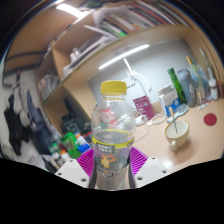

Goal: Pour water

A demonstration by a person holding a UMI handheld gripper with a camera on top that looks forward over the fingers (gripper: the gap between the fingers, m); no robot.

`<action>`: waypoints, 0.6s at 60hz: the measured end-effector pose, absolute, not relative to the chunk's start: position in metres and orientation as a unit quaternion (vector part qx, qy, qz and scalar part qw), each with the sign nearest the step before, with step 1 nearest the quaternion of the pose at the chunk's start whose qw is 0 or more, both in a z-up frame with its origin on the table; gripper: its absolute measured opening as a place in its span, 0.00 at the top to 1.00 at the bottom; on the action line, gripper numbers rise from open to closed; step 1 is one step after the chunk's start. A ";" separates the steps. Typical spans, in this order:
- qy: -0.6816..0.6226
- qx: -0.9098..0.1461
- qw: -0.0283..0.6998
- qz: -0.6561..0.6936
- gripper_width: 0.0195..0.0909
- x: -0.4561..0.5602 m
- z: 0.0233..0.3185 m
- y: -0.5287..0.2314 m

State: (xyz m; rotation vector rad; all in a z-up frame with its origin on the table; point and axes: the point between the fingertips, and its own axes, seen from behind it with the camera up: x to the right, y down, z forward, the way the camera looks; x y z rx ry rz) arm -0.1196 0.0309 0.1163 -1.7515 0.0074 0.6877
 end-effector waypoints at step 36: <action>0.441 -0.512 0.183 0.714 0.64 -0.092 0.166 0.105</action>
